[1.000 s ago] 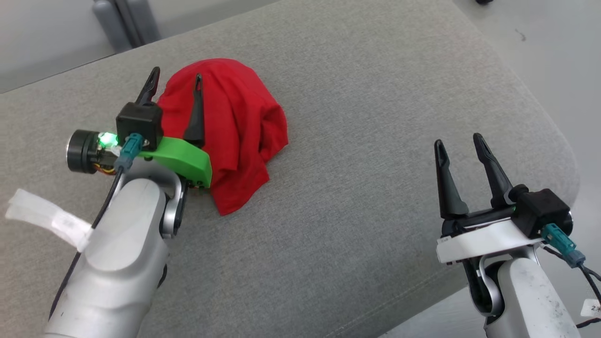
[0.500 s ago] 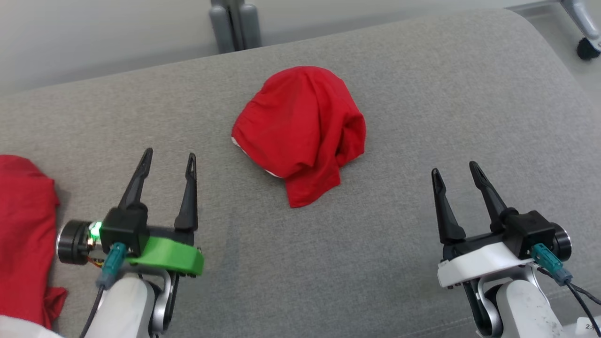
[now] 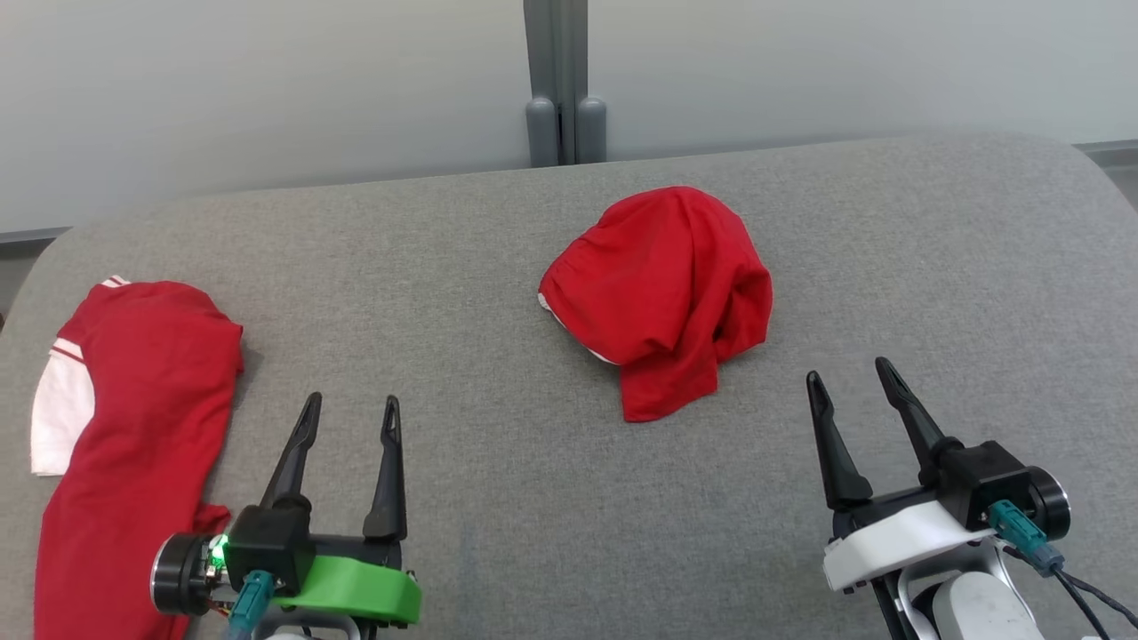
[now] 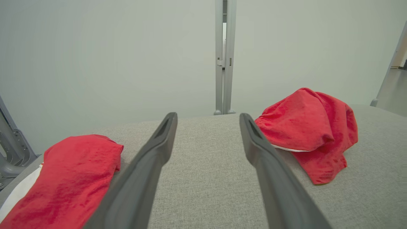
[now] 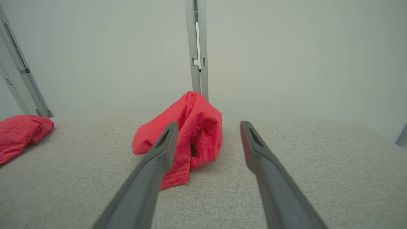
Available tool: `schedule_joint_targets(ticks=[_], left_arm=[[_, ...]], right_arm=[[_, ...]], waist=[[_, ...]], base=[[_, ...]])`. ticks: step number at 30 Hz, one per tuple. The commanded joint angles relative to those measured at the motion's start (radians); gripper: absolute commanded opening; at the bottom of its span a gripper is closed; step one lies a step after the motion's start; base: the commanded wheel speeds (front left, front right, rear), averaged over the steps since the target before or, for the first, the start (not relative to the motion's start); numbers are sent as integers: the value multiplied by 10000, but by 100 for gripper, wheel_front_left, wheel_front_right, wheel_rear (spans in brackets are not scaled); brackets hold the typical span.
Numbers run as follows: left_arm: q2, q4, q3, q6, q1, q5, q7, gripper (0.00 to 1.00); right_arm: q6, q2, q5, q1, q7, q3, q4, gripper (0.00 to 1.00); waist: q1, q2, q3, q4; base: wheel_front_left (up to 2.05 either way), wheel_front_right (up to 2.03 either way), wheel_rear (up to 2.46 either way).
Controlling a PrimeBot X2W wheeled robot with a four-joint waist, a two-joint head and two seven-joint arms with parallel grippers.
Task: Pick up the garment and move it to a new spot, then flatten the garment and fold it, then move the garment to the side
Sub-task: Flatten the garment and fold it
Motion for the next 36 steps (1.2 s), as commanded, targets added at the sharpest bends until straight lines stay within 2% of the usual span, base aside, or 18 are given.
schedule_joint_targets(ticks=[1, 8, 12, 16, 20, 26, 33, 34, 35, 36], left_arm=[[-70, 17, 58, -118, 140, 147, -5, 100], [-326, 179, 110, -522, -413, 446, -5, 100], [-427, 364, 74, -659, -637, 408, -5, 100], [-480, 553, 21, -709, -821, 405, -5, 100], [-506, 677, -92, -759, -946, 378, -5, 100], [-518, 748, -120, -660, -1119, 303, -5, 100], [-520, 769, -227, -560, -1124, 174, -6, 100], [-520, 791, -224, -557, -1079, 182, -6, 100], [-521, 806, -214, -555, -1041, 183, -6, 100], [-521, 832, -203, -575, -1009, 193, -6, 100]], right_arm=[[1, -28, -50, 61, -29, 17, 32, 100], [1, -26, -347, -451, -28, 826, 495, 100], [1, -31, 99, -1022, -29, 1497, 1746, 100], [1, -33, -96, -1819, 53, 1906, 3136, 100], [1, -134, -171, -2609, 32, 1988, 4287, 100], [1, -314, -363, -3461, 3, 1572, 5947, 100], [1, -336, -658, -4021, 52, 1091, 7524, 100], [1, -308, -647, -4055, 86, 1058, 7766, 47], [1, -291, -661, -4085, 95, 1044, 7923, 9], [1, -265, -700, -4121, 94, 1075, 8059, 0]], waist=[[0, 0, -86, 194], [0, 0, 338, 637], [0, 0, 697, 1098], [0, 0, 1053, 1614], [0, 0, 1343, 2177], [0, 0, 1593, 2844], [0, 0, 1644, 3035], [0, 0, 1616, 2976], [0, 0, 1589, 2905], [0, 0, 1554, 2806]], base=[[0, 0, 0], [0, 0, 0], [0, 0, 0], [0, 0, 0], [0, 0, 0], [0, 0, 0], [0, 0, 0], [0, 0, 0], [0, 0, 0], [0, 0, 0]])
